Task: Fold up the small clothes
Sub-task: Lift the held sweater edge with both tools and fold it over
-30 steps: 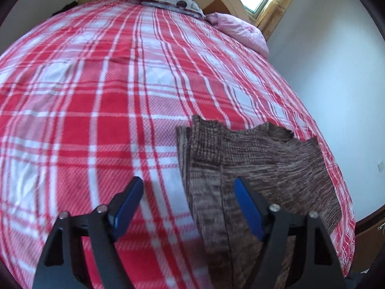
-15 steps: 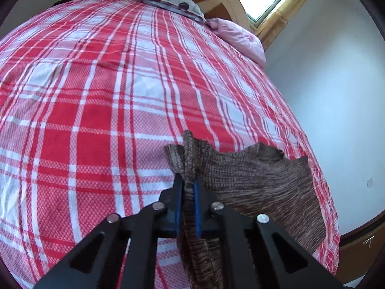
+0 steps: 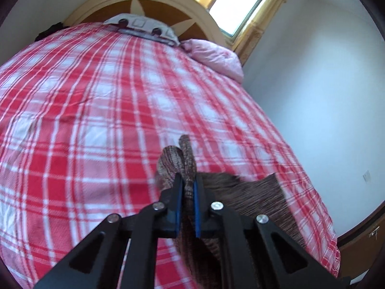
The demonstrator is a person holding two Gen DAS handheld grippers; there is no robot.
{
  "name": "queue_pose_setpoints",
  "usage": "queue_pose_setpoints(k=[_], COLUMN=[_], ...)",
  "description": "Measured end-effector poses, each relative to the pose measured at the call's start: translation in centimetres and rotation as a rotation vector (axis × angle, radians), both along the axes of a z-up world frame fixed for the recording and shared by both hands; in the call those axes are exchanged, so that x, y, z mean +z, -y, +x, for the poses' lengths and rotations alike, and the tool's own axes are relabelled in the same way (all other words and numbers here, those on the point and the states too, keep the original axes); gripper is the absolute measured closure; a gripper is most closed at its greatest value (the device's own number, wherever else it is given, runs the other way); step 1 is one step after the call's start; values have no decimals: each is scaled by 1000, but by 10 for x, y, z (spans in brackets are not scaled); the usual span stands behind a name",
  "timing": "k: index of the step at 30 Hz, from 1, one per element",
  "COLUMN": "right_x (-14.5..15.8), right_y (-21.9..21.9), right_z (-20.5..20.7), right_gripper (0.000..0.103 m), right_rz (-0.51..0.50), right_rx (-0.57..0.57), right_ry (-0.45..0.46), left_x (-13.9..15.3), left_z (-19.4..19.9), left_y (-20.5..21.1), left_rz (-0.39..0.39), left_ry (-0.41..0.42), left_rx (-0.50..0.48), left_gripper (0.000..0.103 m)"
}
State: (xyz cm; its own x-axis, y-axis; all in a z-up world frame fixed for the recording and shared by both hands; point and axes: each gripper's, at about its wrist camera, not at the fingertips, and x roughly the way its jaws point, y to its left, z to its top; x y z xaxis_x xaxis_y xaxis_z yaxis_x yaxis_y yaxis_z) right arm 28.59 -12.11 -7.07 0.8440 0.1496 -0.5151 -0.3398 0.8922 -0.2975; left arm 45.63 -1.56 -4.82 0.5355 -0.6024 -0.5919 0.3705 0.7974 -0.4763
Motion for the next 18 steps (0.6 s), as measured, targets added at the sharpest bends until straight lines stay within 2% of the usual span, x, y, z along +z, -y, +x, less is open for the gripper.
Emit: queue_pose_setpoints(k=[9,18], right_x=[13,10], right_y=[81,144], right_z=[-8,-28], right_gripper=[100,100], right_rz=[143,239], right_rx=[-98,-177], right_ry=[-41,-74], left_x=[19,18], left_z=[-8,-12], left_y=[75,153], left_rz=[19,58], left_ry=[48,55], left_rx=[-64,-159], left_gripper=[95,95])
